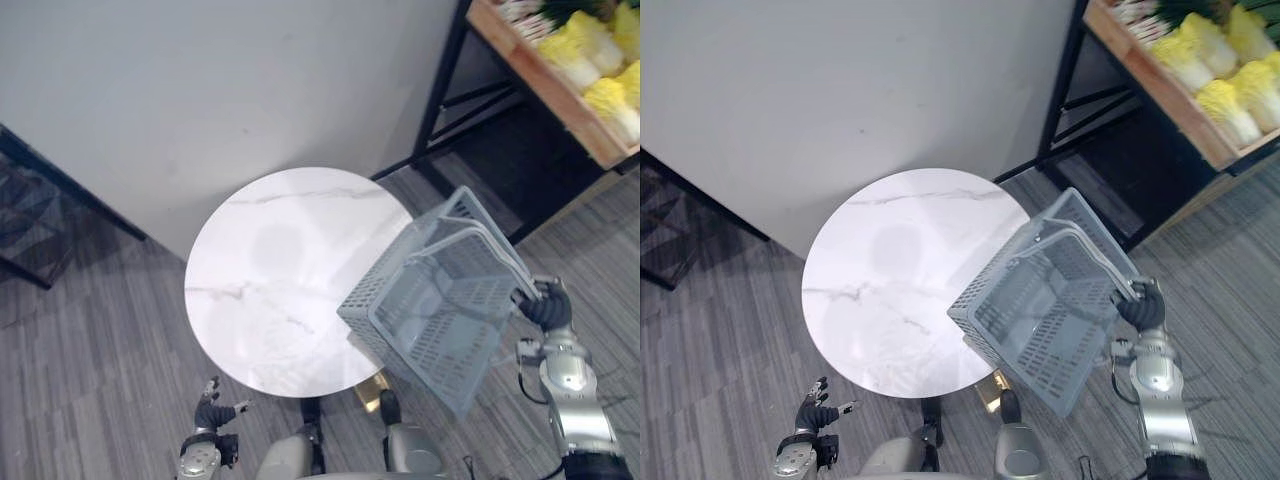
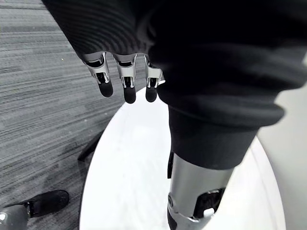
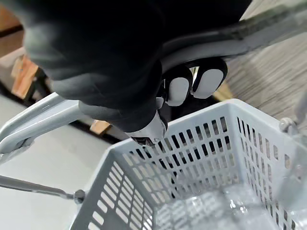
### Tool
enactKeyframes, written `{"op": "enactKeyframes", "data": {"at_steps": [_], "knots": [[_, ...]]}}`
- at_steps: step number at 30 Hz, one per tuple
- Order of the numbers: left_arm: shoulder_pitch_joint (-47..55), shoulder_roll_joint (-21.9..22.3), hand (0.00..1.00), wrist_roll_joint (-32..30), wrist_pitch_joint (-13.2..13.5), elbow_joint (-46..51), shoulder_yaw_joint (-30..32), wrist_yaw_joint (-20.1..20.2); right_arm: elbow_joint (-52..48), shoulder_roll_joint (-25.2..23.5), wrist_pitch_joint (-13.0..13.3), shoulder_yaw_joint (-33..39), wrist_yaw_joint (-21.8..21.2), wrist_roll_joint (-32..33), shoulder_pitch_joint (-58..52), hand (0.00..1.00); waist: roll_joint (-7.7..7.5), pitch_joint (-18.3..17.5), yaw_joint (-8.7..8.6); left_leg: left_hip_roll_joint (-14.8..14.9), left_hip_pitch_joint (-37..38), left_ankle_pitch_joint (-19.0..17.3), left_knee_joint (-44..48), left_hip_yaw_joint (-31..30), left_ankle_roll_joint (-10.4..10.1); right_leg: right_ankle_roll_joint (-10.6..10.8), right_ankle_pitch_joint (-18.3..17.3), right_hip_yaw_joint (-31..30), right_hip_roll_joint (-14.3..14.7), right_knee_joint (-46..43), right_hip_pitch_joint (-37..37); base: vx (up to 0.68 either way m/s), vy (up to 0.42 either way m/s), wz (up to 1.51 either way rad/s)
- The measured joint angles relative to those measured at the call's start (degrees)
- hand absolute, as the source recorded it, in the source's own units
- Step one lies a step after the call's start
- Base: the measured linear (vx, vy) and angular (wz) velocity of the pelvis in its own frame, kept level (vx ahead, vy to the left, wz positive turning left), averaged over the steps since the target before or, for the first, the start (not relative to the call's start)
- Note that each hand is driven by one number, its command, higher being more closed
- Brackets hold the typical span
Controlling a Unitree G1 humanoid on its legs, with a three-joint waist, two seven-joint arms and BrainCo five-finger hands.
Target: Pick vegetable in the basket
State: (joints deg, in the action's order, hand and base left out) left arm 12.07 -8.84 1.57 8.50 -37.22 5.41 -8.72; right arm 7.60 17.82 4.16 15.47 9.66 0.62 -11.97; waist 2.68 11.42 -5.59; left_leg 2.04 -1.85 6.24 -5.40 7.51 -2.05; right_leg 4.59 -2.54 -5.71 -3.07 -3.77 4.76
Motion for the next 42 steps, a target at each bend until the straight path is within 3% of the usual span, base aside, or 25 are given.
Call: {"op": "enactKeyframes", "data": {"at_steps": [5, 8, 10, 12, 13, 15, 16, 17, 19, 20, 21, 22, 23, 24, 25, 26, 29, 31, 32, 34, 35, 39, 42], "knots": [[0.99, 0.08, 0.0, 0.04, -0.66, 4.9, 0.7, 0.1, 0.11, -7.08, -0.19, 0.53, -0.8, 3.41, -4.25, 1.0, -0.66, -0.02, 0.3, 0.42, 3.46, -0.67, 0.01, 4.0, 0.04, 0.13, 0.18, -3.18, 0.44, -1.22, -1.37, -0.01, -0.003, -0.33], [2.0, 0.15, 0.0, 0.11, -0.66, 8.45, 2.04, -0.01, 0.11, -10.72, -0.21, 0.35, -1.03, 4.52, -4.37, 1.0, -2.49, -0.21, 1.91, 1.2, 3.38, -1.78, 1.31, 7.63, -0.04, 0.4, 0.03, -5.44, 1.07, -3.2, 0.78, -0.08, -0.02, -0.56], [1.84, 0.15, 0.0, 0.12, -0.72, 10.25, 2.03, 0.0, 0.09, -11.45, -0.28, 0.38, -0.82, 5.49, -4.44, 1.0, -4.0, -0.18, 1.97, 1.89, -0.31, -3.06, 6.61, 8.7, 1.21, 0.66, -0.06, -4.09, 0.1, -3.96, 2.33, -0.1, -0.035, -0.19], [1.33, 0.48, 0.0, 0.15, -0.69, 11.18, 2.2, -0.05, 0.02, -11.73, -0.27, 0.53, -0.05, 5.7, -4.77, 1.0, -3.73, 0.02, 2.77, 4.51, -4.04, -4.66, 10.48, 9.25, 2.7, -1.98, -2.26, 0.35, -0.22, -14.45, 6.28, -0.09, -0.042, -0.1], [1.17, 0.6, 0.0, 0.19, -0.75, 11.5, 2.18, -0.05, 0.02, -12.15, -0.27, 0.58, 0.36, 5.68, -6.02, 1.0, -3.87, 0.01, 3.43, 5.42, -4.49, -5.06, 12.12, 8.64, 2.63, -2.87, -5.3, 1.93, -1.02, -25.31, 7.51, -0.06, -0.111, 0.14], [1.61, 0.87, 0.0, 0.28, -0.78, 12.65, 2.14, -0.06, 0.02, -12.38, -0.25, 0.75, 0.37, 5.6, -7.63, 1.0, -4.09, -0.13, 3.65, 5.53, -6.16, -5.03, 14.23, 6.97, 2.56, -1.74, -8.74, 2.2, -4.21, -36.76, 5.49, -0.06, -0.17, 0.34], [1.78, 1.04, 0.0, 0.44, -0.75, 13.19, 2.22, -0.09, 0.06, -12.39, -0.25, 0.77, 0.39, 5.58, -7.93, 1.0, -5.02, -0.69, 3.76, 5.53, -8.1, -4.33, 15.97, 6.16, 1.57, -1.68, -8.81, 1.37, -6.38, -40.33, 3.31, -0.14, -0.237, 0.25], [1.85, 1.62, 0.0, 0.66, -0.75, 13.21, 2.46, -0.25, 0.17, -12.35, -0.25, 0.79, 0.56, 5.49, -8.0, 1.0, -5.35, -0.9, 4.86, 5.9, -10.32, -3.51, 17.59, 6.14, 0.44, 0.02, -10.19, 0.71, -7.5, -37.74, 0.8, -0.24, -0.295, 0.1], [1.88, 3.02, 0.0, 0.69, -0.82, 13.2, 2.83, -0.25, 0.46, -11.95, -0.27, 0.96, 1.5, 5.48, -7.0, 1.0, -3.66, -0.74, 6.34, 7.84, -12.7, -1.15, 17.88, 7.23, -0.26, 1.73, -13.32, 2.6, -5.28, -32.42, 0.33, -0.23, -0.23, -0.12], [3.03, 4.21, 0.0, 1.32, -0.79, 14.06, 2.32, -0.28, 0.44, -11.82, -0.26, 0.94, 1.81, 5.57, -6.6, 1.0, -2.16, -1.01, 7.34, 10.42, -14.8, 1.84, 17.64, 7.97, -0.28, 0.84, -16.23, 5.19, -3.45, -27.93, -0.02, -0.3, -0.29, -0.15], [3.76, 4.23, 0.0, 1.98, -0.76, 14.59, 1.48, -0.29, 0.44, -11.6, -0.27, 0.95, 1.92, 5.64, -6.04, 1.0, -1.45, -1.32, 8.04, 11.93, -16.28, 3.84, 16.96, 7.91, -1.57, -0.08, -17.74, 6.71, -2.22, -26.59, 0.85, -0.37, -0.356, -0.09], [3.99, 4.33, 0.0, 2.5, -0.76, 14.65, 1.26, -0.3, 0.48, -11.38, -0.27, 0.95, 2.07, 5.64, -5.61, 1.0, -1.08, -1.27, 8.08, 12.41, -16.79, 6.06, 15.25, 7.4, -2.41, -0.85, -18.44, 7.64, -1.45, -25.86, 1.28, -0.37, -0.312, 0.24], [3.67, 5.02, 0.0, 3.02, -0.91, 14.3, 1.15, -0.32, 0.75, -10.87, -0.24, 1.49, 2.71, 5.66, -4.76, 1.0, -0.61, -0.48, 7.35, 12.83, -17.13, 10.62, 10.49, 6.46, -4.2, -2.4, -18.6, 10.46, -1.08, -24.84, 2.14, -0.36, -0.255, 0.68], [3.54, 5.58, 0.0, 3.18, -1.01, 14.37, 1.1, -0.3, 1.5, -11.12, -0.28, 2.61, 3.11, 5.68, -3.99, 1.0, -0.61, -0.32, 6.27, 12.5, -17.06, 6.46, 14.4, 7.07, -4.58, -4.2, -17.7, 12.39, -1.03, -25.13, 2.52, -0.32, -0.235, 0.77], [3.89, 5.65, 0.0, 3.21, -1.03, 14.41, 1.06, -0.3, 1.46, -11.26, -0.29, 2.8, 3.42, 5.73, -4.18, 1.0, -0.8, -0.21, 6.26, 12.2, -16.85, 3.23, 17.52, 6.85, -3.7, -4.71, -17.39, 12.89, -1.12, -25.13, 2.66, -0.3, -0.23, 0.62], [4.03, 5.65, 0.0, 3.17, -1.06, 14.53, 1.06, -0.26, 1.41, -11.41, -0.3, 2.72, 3.88, 6.13, -4.76, 1.0, -1.3, 0.08, 6.38, 11.96, -15.96, -3.38, 25.21, 6.76, -2.65, -5.92, -16.5, 13.35, -1.41, -25.06, 2.74, -0.24, -0.182, 0.24], [5.24, 5.84, 0.0, 3.17, -1.06, 15.15, 1.36, -0.19, 0.19, -12.12, -0.3, 2.04, 3.88, 6.58, -5.09, 1.0, -1.32, 0.11, 6.45, 12.06, -13.18, -11.85, 35.71, 5.02, -2.02, -6.46, -14.69, 12.21, -0.83, -24.99, 4.06, -0.23, -0.095, -0.1], [6.09, 6.0, 0.0, 3.22, -1.06, 15.38, 1.53, -0.18, -0.08, -12.43, -0.3, 1.59, 3.85, 6.59, -5.07, 1.0, -1.27, 0.08, 6.49, 12.06, -10.72, -15.58, 38.92, 3.73, -2.21, -6.39, -13.81, 10.79, 0.12, -24.92, 4.82, -0.21, 0.012, -0.46], [6.91, 6.31, 0.0, 3.55, -1.11, 15.5, 1.51, -0.17, -0.14, -13.05, -0.27, 1.61, 3.97, 6.72, -4.66, 1.0, -1.15, -0.02, 6.15, 11.9, -6.8, -19.39, 37.94, 3.46, -1.64, -6.31, -12.88, 9.84, 1.13, -24.95, 5.87, -0.21, 0.062, -0.42], [6.55, 7.04, 0.0, 3.58, -1.15, 15.69, 1.47, -0.13, -0.18, -13.13, -0.27, 2.05, 4.06, 7.24, -5.14, 1.0, -0.72, -0.51, 5.22, 10.86, -3.1, -21.99, 28.98, 4.49, -1.8, -5.55, -12.3, 9.92, 1.54, -24.96, 7.94, -0.19, 0.1, -0.12], [5.96, 6.83, 0.0, 3.52, -1.25, 15.92, 1.24, -0.11, -0.09, -13.94, -0.31, 2.25, 4.08, 7.64, -5.34, 1.0, -1.29, -0.61, 4.55, 10.41, -2.28, -21.58, 24.85, 5.52, -4.49, -4.83, -11.76, 9.62, 1.03, -24.84, 8.86, -0.18, 0.101, -0.02], [5.77, 6.8, 0.0, 3.39, -1.38, 15.91, 0.31, -0.17, -0.11, -15.76, -0.37, 2.67, 4.15, 7.76, -7.3, 1.0, -2.02, -0.76, 3.89, 9.17, -1.96, -20.33, 23.87, 7.43, -4.18, -3.15, -8.7, 7.73, 0.9, -22.13, 8.9, -0.07, 0.102, -0.27], [5.05, 6.66, 0.0, 3.45, -1.41, 15.95, 0.3, -0.78, -0.1, -16.22, -0.7, 2.64, 4.56, 7.73, -7.39, 1.0, -2.11, -0.7, 3.38, 9.2, -0.63, -20.73, 24.79, 12.48, -3.56, -1.99, -6.63, 3.12, 2.23, -21.03, 10.17, -0.01, 0.099, -0.75]]}}
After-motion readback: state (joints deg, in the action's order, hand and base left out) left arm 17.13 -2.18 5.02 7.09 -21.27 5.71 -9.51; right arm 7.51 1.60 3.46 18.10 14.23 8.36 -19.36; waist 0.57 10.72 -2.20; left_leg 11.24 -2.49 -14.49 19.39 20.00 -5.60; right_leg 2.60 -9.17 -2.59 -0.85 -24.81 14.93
